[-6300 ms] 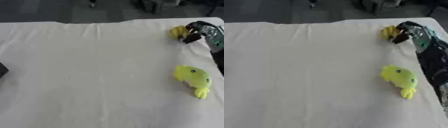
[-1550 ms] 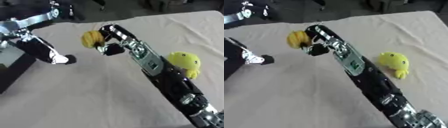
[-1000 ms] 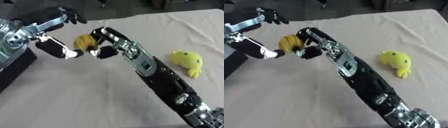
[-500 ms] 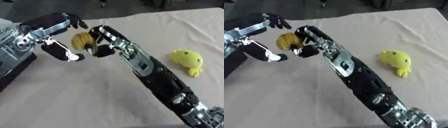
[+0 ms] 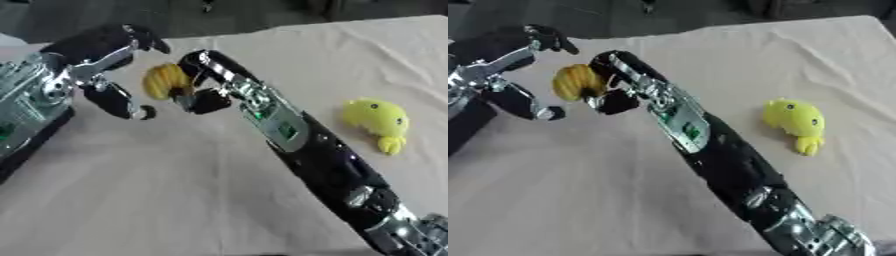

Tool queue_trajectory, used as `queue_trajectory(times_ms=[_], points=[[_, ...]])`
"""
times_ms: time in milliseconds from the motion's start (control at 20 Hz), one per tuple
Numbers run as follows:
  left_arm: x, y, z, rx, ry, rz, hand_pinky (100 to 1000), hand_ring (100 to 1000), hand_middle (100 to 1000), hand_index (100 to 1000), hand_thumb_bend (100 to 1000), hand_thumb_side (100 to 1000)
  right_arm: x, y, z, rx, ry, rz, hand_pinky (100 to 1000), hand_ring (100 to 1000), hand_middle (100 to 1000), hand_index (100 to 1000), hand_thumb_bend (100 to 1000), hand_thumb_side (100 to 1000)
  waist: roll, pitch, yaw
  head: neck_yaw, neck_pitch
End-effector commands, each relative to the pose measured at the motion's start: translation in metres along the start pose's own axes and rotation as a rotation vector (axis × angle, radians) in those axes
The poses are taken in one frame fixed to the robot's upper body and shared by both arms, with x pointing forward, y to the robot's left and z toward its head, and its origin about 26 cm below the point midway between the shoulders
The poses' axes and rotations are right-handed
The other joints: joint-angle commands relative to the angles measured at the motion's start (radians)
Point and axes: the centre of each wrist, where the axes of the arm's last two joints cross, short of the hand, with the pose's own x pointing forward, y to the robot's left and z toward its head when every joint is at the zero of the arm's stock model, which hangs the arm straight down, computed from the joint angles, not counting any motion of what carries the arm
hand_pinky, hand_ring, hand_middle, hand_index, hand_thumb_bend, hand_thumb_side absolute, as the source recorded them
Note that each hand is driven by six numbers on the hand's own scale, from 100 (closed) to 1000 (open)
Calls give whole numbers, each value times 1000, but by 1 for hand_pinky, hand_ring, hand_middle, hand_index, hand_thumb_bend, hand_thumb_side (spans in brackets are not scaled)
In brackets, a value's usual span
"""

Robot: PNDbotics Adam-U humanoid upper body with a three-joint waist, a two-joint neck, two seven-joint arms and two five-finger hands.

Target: Pick up the objects with one hand, pass them to the other hand, and then place them into the box on the other side of the table.

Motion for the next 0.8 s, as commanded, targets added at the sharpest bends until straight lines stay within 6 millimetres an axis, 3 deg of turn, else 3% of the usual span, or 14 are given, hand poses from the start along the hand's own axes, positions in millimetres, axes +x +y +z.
queue_trajectory(times_ms=[50, 550, 800], points=[[-3, 9, 0, 48, 1, -2, 808, 801, 777, 845, 555, 100, 15, -7, -5, -4, -53, 6, 652, 635, 507, 584, 100, 100, 1, -15, 1, 4, -4], [4, 9, -1, 100, -35, 60, 795, 771, 745, 803, 519, 100, 13, -15, 2, 4, -50, -6, 647, 631, 504, 582, 100, 100, 1, -13, 2, 2, -2], [2, 5, -1, 94, -30, 59, 797, 778, 754, 802, 542, 100, 16, -19, 5, 4, -57, -21, 644, 630, 504, 582, 100, 100, 1, -11, 0, 4, -2]])
